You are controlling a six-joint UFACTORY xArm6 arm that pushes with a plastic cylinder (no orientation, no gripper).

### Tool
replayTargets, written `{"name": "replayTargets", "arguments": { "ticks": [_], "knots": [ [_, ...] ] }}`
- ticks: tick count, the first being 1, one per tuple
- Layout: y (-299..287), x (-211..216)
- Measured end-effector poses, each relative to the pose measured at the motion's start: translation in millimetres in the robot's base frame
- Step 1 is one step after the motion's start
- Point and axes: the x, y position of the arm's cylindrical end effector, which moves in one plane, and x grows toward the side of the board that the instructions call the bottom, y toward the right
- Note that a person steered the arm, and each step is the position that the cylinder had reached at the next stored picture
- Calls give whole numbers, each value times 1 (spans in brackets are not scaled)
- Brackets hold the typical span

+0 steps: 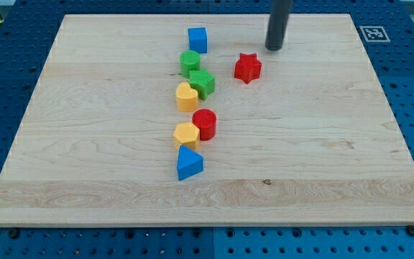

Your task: Push red star closer to the blue cube

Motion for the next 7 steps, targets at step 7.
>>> {"name": "replayTargets", "arguments": {
  "ticks": [7],
  "knots": [
    [-75,71]
  ]
}}
